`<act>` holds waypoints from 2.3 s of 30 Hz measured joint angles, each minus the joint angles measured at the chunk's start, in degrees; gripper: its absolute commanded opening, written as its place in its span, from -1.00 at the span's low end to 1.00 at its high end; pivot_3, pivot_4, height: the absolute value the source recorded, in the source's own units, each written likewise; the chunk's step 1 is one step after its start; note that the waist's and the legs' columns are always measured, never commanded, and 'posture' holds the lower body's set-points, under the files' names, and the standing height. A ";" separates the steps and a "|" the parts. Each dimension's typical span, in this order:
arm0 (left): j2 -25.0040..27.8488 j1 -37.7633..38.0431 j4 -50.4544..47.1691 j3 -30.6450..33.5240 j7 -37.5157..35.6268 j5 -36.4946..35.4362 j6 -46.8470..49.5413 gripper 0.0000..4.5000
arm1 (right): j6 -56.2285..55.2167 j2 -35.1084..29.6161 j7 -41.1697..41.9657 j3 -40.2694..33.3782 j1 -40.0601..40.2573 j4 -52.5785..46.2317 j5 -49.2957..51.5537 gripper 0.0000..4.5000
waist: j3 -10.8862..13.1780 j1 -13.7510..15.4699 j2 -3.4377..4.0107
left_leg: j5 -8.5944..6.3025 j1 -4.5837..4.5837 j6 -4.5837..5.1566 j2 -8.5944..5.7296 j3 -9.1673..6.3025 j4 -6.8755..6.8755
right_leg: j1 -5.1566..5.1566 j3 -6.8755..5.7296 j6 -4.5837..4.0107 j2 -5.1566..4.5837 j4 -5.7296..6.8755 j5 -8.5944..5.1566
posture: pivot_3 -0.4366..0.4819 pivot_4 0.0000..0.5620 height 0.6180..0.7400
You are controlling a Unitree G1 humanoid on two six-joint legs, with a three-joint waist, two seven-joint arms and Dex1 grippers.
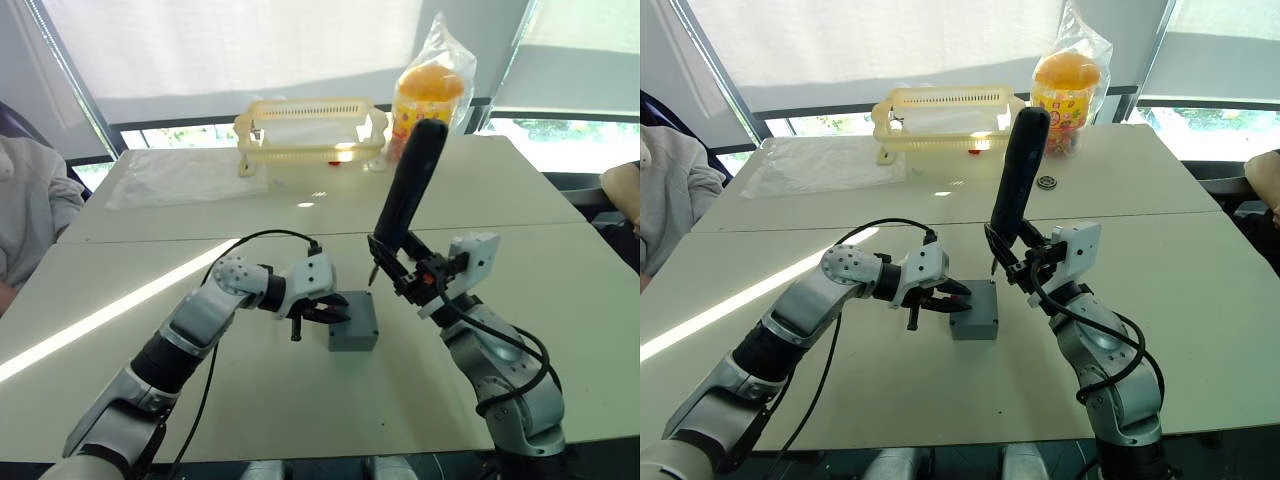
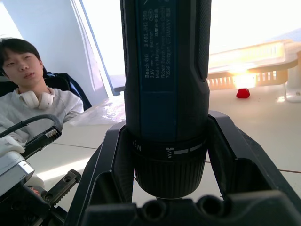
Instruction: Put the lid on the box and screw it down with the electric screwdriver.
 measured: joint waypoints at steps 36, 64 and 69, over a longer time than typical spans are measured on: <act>-0.01 0.01 -0.04 0.00 0.05 0.00 0.15 -0.50 | -2.88 0.93 1.69 0.71 1.59 3.13 -2.29 -0.21 | -0.01 0.00 -0.01 | 0.00 0.00 0.00 0.00 0.00 0.00 | 0.00 0.00 0.00 0.00 0.00 0.00 | -0.05 -0.47 1.00; -0.01 0.77 0.41 -0.24 0.25 1.52 0.10 -0.50 | -15.05 1.16 5.83 4.70 4.94 8.95 -7.52 -0.21 | -0.65 -0.08 -0.73 | -0.02 1.05 0.01 0.06 -0.01 -0.34 | 0.98 -0.05 -0.34 0.02 -0.17 -0.29 | -0.05 -0.47 1.00; 0.03 0.95 0.40 -0.24 0.14 1.67 -0.04 -0.50 | -15.54 1.12 6.23 4.94 5.19 9.16 -7.96 -0.21 | -0.78 -0.09 -0.85 | -0.02 1.05 0.01 0.07 -0.03 -0.36 | 0.98 -0.06 -0.36 0.02 -0.16 -0.31 | -0.05 -0.47 1.00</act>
